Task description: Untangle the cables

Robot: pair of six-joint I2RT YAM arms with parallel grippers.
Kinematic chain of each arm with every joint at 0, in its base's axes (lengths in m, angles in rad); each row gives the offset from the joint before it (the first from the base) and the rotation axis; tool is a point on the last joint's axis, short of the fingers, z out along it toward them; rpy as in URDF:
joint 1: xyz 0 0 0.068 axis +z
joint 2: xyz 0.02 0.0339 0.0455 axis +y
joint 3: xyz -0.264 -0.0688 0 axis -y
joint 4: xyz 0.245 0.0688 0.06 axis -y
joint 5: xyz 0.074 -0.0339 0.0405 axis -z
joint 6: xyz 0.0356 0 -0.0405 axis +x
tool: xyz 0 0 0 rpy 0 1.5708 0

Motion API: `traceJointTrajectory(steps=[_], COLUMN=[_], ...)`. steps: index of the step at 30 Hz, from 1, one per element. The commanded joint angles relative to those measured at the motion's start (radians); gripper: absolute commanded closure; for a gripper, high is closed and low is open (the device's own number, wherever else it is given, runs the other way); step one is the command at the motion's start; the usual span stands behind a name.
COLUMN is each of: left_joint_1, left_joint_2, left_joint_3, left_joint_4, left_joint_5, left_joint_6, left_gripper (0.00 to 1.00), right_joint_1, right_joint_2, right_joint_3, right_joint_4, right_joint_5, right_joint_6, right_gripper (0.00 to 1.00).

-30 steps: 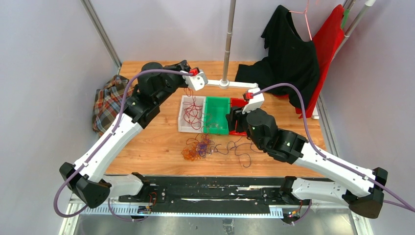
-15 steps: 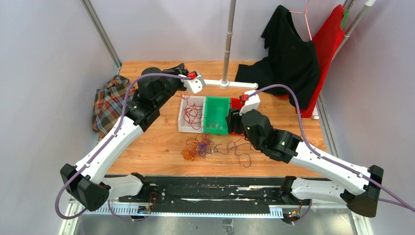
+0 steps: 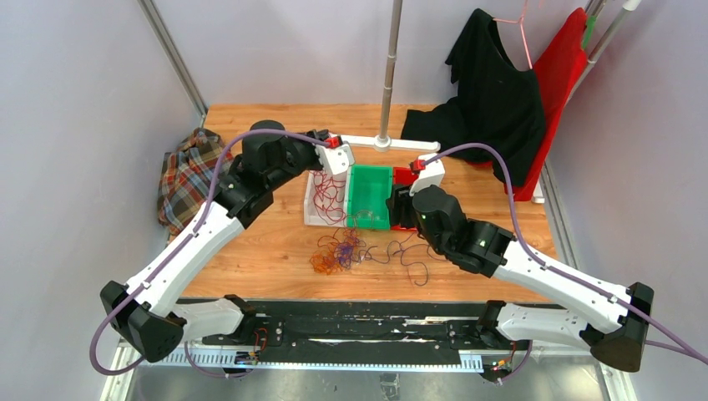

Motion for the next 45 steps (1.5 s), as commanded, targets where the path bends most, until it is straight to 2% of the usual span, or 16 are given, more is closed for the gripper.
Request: traceJointTrajectory(steps=[1, 5, 12, 15, 21, 25, 33, 43, 44, 45], left_joint_1=[-0.015, -0.009, 0.037, 0.038, 0.037, 0.037, 0.037, 0.043, 0.047, 0.056], left_joint_2=[0.01, 0.05, 0.149, 0.177, 0.23, 0.271, 0.409, 0.621, 0.625, 0.623], left_joint_3=[0.027, 0.009, 0.013, 0.016, -0.047, -0.115, -0.167, -0.133, -0.124, -0.108], left_joint_4=[-0.04, 0.019, 0.146, 0.117, -0.09, -0.108, 0.055, 0.306, 0.304, 0.277], left_joint_5=[0.027, -0.056, -0.106, -0.087, -0.086, -0.116, -0.11, -0.235, -0.234, -0.22], left_joint_6=[-0.011, 0.091, 0.206, 0.167, 0.117, 0.108, 0.009, 0.07, 0.055, 0.031], left_gripper=[0.99, 0.99, 1.0, 1.0, 1.0, 1.0, 1.0, 0.99, 0.98, 0.9], right_joint_1=[-0.014, -0.016, -0.016, -0.018, -0.035, -0.05, -0.058, -0.074, -0.076, -0.077], right_joint_2=[-0.015, -0.022, -0.015, -0.012, -0.016, -0.012, -0.013, -0.007, -0.005, -0.002], right_joint_3=[-0.018, -0.029, -0.027, -0.024, -0.026, -0.028, -0.053, -0.094, -0.096, -0.099], right_joint_4=[-0.017, -0.018, -0.02, -0.023, -0.035, -0.038, -0.041, -0.036, -0.032, -0.029], right_joint_5=[0.002, -0.002, -0.002, 0.005, 0.007, 0.001, 0.002, -0.019, -0.026, -0.032], right_joint_6=[0.019, 0.027, 0.027, 0.024, 0.024, 0.028, 0.054, 0.079, 0.078, 0.075], right_gripper=[0.46, 0.46, 0.46, 0.47, 0.47, 0.47, 0.47, 0.48, 0.48, 0.48])
